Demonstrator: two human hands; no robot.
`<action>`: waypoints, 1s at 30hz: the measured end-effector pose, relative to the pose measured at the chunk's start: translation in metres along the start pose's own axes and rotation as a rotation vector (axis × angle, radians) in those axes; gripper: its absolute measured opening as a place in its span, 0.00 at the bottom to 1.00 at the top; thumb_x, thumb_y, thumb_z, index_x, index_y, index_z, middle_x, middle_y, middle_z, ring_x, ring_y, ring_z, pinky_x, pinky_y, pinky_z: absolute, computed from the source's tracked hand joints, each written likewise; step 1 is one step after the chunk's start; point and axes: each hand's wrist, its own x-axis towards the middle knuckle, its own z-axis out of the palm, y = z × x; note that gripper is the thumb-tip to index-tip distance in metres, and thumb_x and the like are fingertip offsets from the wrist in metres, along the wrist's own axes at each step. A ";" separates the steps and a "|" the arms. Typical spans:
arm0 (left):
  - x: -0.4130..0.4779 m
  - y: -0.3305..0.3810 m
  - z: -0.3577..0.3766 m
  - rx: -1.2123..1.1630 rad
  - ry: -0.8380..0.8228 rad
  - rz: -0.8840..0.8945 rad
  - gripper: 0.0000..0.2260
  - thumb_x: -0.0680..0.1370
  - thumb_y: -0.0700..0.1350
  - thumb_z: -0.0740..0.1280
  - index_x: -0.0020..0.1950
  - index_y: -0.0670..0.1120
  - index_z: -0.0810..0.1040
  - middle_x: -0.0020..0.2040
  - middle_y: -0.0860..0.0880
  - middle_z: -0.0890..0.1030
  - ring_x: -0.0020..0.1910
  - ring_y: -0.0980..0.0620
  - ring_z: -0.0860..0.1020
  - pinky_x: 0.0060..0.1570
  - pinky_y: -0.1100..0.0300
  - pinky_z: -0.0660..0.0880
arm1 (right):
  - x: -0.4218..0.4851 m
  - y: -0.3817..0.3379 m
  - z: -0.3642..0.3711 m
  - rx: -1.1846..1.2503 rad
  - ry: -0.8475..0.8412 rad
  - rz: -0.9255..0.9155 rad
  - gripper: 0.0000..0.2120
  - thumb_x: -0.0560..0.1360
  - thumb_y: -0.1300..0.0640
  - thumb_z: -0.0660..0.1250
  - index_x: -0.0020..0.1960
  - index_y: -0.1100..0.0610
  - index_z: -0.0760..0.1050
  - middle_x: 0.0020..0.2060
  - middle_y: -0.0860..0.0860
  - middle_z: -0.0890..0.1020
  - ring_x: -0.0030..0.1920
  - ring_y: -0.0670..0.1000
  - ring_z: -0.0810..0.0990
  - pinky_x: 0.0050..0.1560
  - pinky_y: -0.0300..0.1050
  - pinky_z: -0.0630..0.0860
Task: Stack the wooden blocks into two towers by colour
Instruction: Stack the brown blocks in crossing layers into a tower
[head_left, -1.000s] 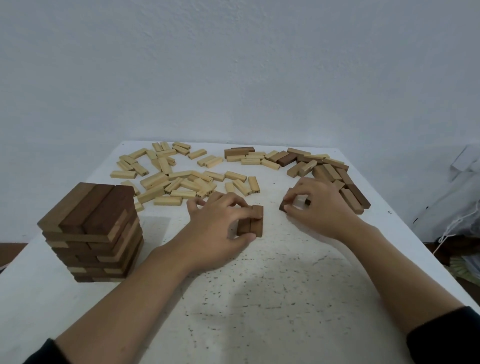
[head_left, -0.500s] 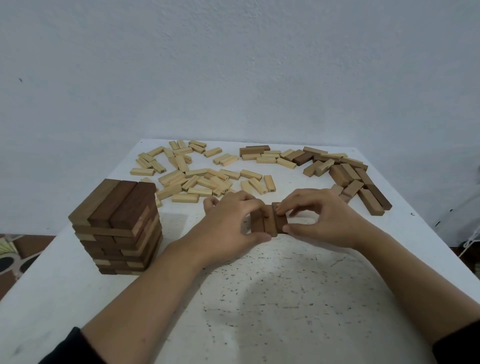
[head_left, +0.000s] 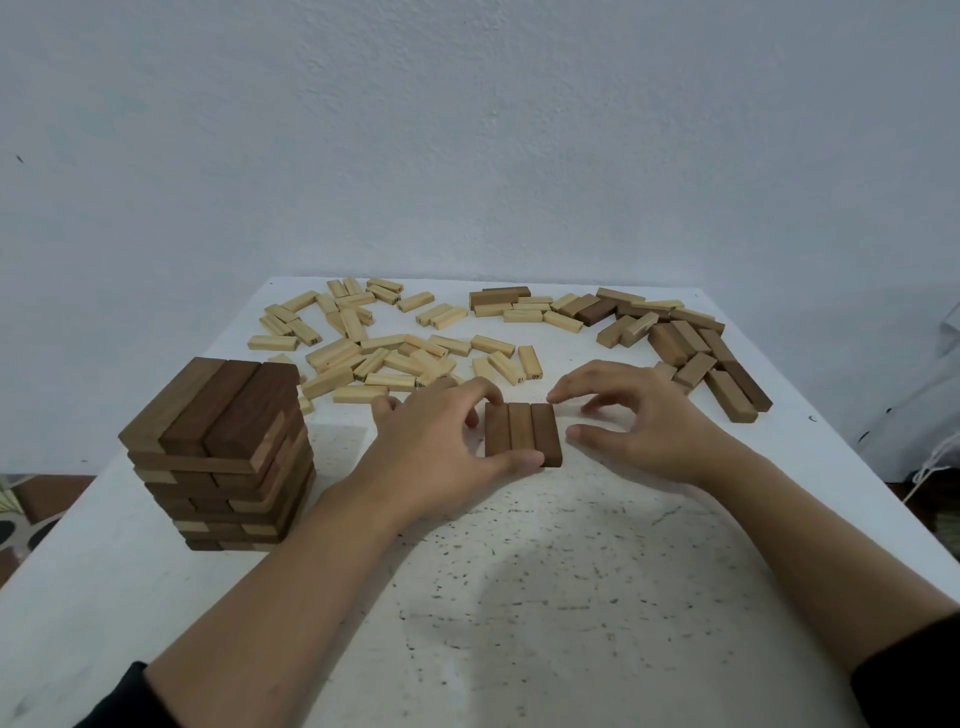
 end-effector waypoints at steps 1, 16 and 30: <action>-0.001 0.001 0.002 -0.005 0.002 0.006 0.28 0.67 0.77 0.66 0.60 0.65 0.71 0.53 0.61 0.76 0.54 0.57 0.74 0.60 0.47 0.62 | -0.001 -0.001 0.001 -0.033 -0.010 0.021 0.16 0.75 0.59 0.74 0.61 0.47 0.82 0.57 0.37 0.81 0.61 0.42 0.78 0.58 0.34 0.76; -0.002 0.005 -0.002 -0.206 -0.174 0.091 0.29 0.71 0.51 0.74 0.63 0.63 0.59 0.61 0.60 0.75 0.63 0.62 0.66 0.60 0.53 0.63 | 0.002 -0.015 0.009 -0.132 -0.132 0.100 0.33 0.66 0.35 0.78 0.68 0.40 0.75 0.60 0.33 0.75 0.63 0.33 0.72 0.58 0.30 0.67; 0.000 -0.005 0.002 0.016 -0.164 0.174 0.36 0.74 0.65 0.70 0.77 0.55 0.60 0.69 0.59 0.65 0.69 0.59 0.60 0.68 0.52 0.59 | 0.002 -0.020 0.011 -0.257 -0.164 0.113 0.28 0.65 0.34 0.78 0.60 0.43 0.78 0.53 0.37 0.76 0.57 0.39 0.73 0.59 0.41 0.70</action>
